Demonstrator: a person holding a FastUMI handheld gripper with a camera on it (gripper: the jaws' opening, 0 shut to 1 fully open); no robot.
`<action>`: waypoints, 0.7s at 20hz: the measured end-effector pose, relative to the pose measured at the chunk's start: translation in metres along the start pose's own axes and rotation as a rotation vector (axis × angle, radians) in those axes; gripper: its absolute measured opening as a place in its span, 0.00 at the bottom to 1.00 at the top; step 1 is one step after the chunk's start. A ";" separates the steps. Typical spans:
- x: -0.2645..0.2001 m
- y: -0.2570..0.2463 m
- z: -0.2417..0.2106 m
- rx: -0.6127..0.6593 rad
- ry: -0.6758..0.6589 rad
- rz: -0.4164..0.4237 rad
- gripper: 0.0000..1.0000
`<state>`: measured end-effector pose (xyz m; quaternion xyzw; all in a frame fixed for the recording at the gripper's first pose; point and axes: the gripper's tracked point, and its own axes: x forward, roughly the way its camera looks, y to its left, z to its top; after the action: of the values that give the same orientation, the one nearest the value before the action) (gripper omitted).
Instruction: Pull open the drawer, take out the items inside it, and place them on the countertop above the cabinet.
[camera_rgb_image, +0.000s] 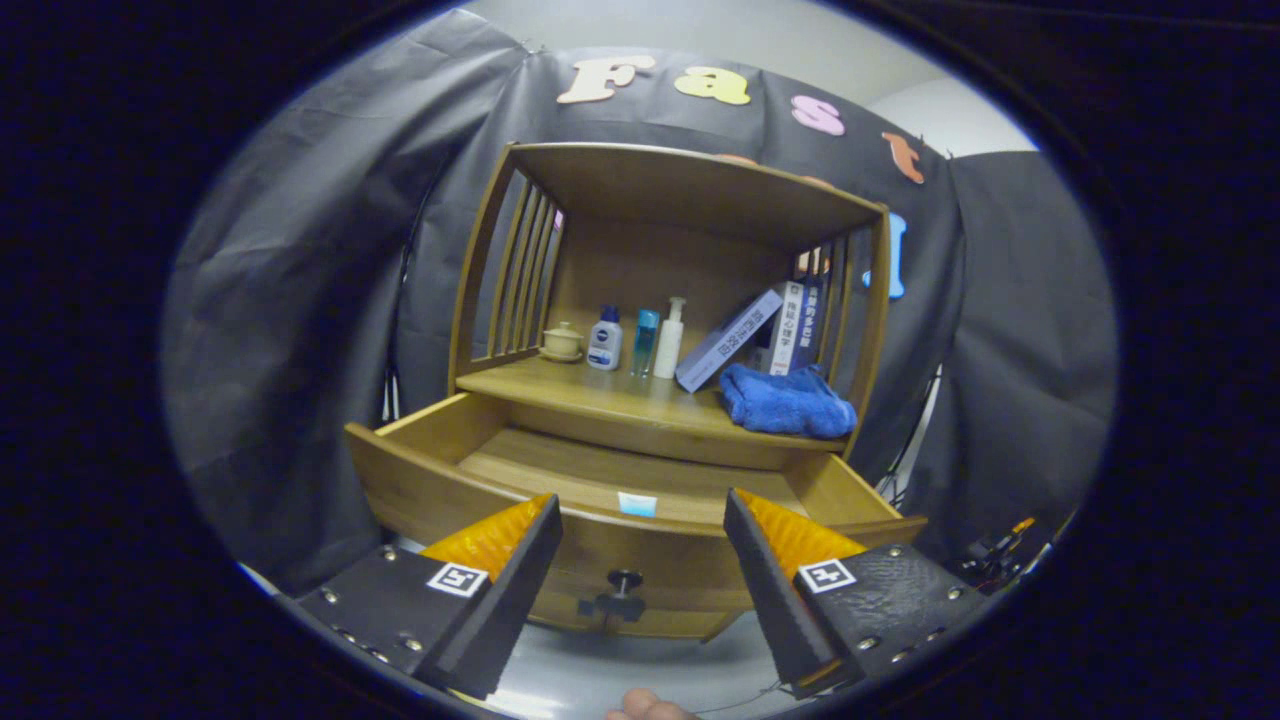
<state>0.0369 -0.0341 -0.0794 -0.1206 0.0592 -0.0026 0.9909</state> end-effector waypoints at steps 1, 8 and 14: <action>0.010 -0.002 0.005 0.016 0.028 0.018 0.83; 0.089 -0.034 -0.011 0.117 0.381 -0.007 0.97; 0.119 -0.029 -0.067 0.074 0.586 -0.017 0.97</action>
<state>0.1479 -0.0809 -0.1507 -0.0789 0.3414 -0.0480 0.9354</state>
